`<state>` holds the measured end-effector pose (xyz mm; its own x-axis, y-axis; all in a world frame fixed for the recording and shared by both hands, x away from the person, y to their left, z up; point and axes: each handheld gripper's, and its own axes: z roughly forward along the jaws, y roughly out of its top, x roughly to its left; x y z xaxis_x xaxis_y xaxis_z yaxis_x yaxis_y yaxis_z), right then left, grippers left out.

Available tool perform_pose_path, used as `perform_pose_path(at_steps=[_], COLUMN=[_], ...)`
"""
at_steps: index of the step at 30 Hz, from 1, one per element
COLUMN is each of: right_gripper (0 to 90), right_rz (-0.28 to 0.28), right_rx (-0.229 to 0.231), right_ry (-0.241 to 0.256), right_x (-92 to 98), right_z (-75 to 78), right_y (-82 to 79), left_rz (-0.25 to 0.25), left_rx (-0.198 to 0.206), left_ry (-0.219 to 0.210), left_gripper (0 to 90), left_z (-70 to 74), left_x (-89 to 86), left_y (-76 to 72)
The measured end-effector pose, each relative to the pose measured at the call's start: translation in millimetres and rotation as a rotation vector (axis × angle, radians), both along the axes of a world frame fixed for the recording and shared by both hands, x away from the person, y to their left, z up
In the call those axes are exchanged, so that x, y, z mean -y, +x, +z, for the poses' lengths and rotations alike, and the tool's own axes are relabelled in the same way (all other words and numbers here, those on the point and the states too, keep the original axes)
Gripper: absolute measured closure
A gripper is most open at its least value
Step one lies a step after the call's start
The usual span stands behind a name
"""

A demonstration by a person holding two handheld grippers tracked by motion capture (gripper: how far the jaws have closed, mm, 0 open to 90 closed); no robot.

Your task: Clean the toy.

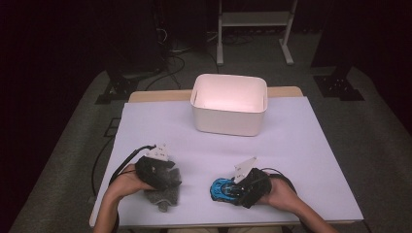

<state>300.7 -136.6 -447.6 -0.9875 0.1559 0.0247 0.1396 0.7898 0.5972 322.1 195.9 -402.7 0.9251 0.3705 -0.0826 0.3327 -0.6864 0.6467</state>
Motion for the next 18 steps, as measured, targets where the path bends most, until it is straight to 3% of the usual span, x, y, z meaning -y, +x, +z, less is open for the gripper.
perform_pose_path(at_steps=[11, 18], right_gripper=[25.0, 25.1], right_rz=[-0.031, -0.095], right_rx=[-0.026, -0.03], right_ry=[0.022, 0.048], right_x=[11.1, 42.1], right_z=[1.1, 6.9], right_y=[0.1, 0.8], left_rz=[0.005, 0.001], left_rx=[-0.004, 0.004], left_ry=[-0.01, 0.004], left_gripper=[19.6, 18.9], left_z=[-1.0, -0.2], left_x=[-0.7, 2.2], left_y=[0.1, -1.8])
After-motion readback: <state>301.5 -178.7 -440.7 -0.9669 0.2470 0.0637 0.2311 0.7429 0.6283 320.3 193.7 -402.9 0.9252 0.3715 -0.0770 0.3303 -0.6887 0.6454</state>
